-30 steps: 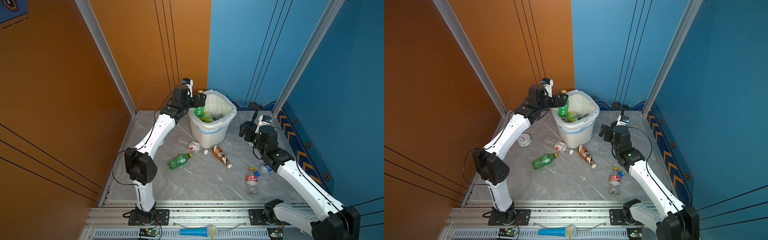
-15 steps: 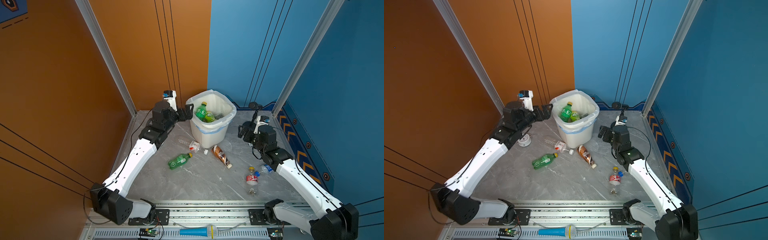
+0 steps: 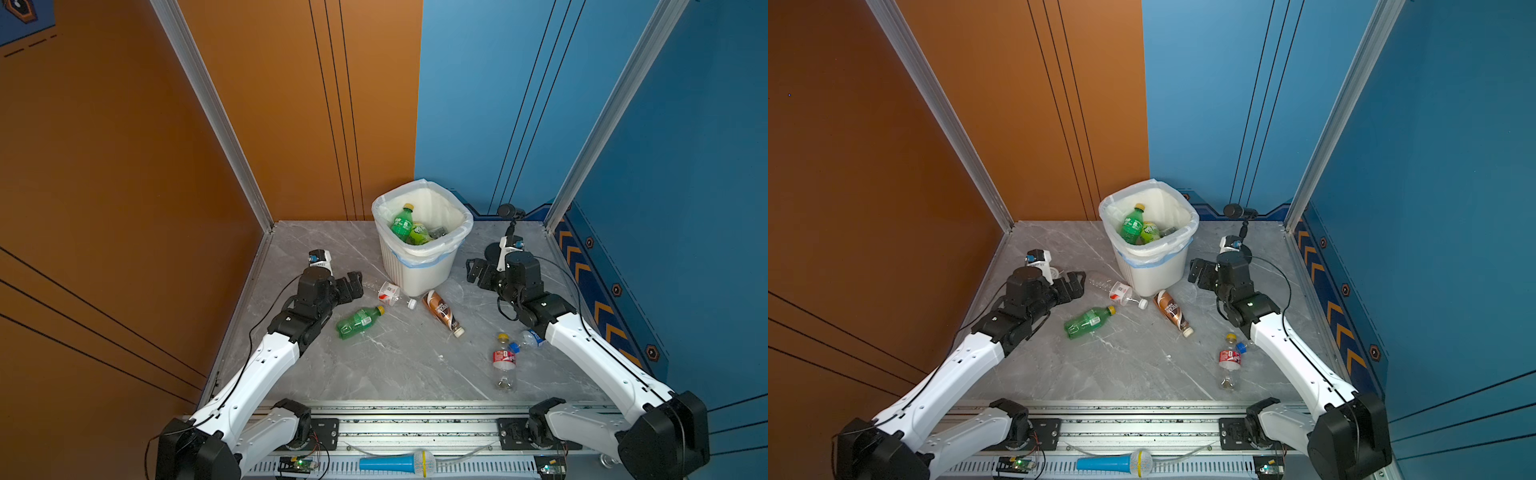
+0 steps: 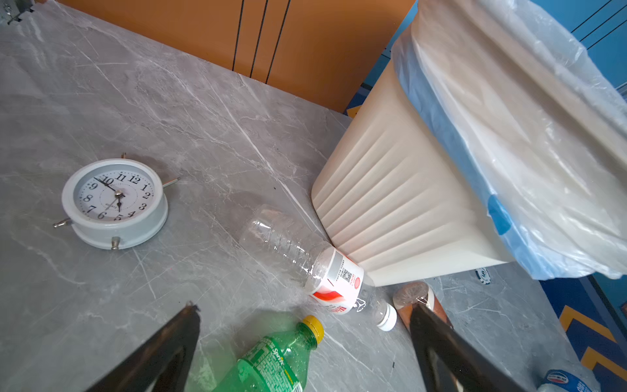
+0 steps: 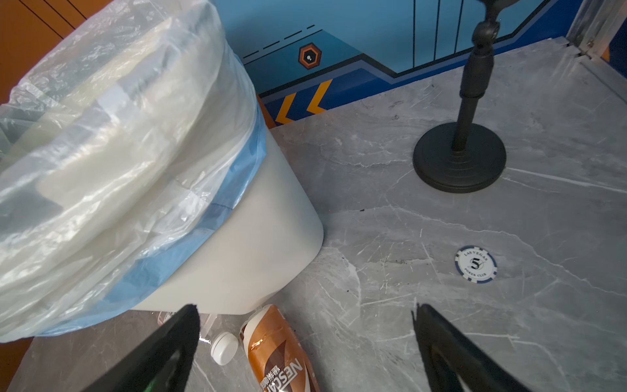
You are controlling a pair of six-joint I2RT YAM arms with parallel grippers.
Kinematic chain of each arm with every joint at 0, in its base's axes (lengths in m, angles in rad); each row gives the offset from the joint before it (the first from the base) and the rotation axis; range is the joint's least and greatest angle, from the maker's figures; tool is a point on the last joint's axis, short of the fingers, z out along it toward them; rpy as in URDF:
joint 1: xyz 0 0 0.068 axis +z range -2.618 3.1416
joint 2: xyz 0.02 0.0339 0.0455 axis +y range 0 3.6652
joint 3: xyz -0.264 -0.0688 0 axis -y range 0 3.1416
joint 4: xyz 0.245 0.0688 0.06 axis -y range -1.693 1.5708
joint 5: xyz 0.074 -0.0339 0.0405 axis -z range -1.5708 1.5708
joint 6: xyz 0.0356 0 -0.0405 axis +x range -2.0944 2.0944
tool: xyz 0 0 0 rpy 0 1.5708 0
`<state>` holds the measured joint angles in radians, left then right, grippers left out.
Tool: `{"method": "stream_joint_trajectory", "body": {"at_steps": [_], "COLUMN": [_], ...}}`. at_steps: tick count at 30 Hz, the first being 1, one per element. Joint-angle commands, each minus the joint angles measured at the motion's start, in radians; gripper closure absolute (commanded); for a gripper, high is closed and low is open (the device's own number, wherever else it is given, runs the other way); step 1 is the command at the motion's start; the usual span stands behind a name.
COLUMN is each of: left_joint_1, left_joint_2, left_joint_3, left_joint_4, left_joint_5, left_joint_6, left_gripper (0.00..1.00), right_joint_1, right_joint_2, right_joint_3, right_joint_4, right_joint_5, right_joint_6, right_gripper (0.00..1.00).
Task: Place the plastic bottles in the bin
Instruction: 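Draw the left arm back while the right gripper reaches toward the brown Nescafe bottle, then grasp the brown Nescafe bottle beside the bin with the right gripper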
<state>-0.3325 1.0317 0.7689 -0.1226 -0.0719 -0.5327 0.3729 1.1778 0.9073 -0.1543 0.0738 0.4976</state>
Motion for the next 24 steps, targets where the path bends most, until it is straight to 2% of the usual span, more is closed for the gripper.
{"method": "stream_joint_trajectory", "body": {"at_steps": [1,7,14,24], "left_joint_1": [0.010,0.013,0.020,0.045], "left_joint_2": [-0.007,-0.001,-0.013,-0.053], "left_joint_3": [-0.012,-0.020,-0.032,-0.057], "left_joint_4": [0.001,0.003,-0.006,-0.030], "left_joint_5": [-0.017,-0.027,-0.026,-0.034], "left_joint_6": [-0.018,-0.021,-0.027,-0.030], "left_gripper": [0.02,0.02,0.02,0.02], "right_joint_1": [0.028,0.108,0.213,0.260], "right_joint_2": [0.024,0.062,0.204,0.410], "right_joint_3": [-0.018,-0.057,-0.064,-0.023], "right_joint_4": [-0.056,-0.064,-0.043,0.011], "right_joint_5": [-0.035,-0.027,-0.033,-0.007], "right_joint_6": [-0.015,-0.027,-0.047,-0.090], "right_gripper": [0.00,0.00,0.00,0.07]}}
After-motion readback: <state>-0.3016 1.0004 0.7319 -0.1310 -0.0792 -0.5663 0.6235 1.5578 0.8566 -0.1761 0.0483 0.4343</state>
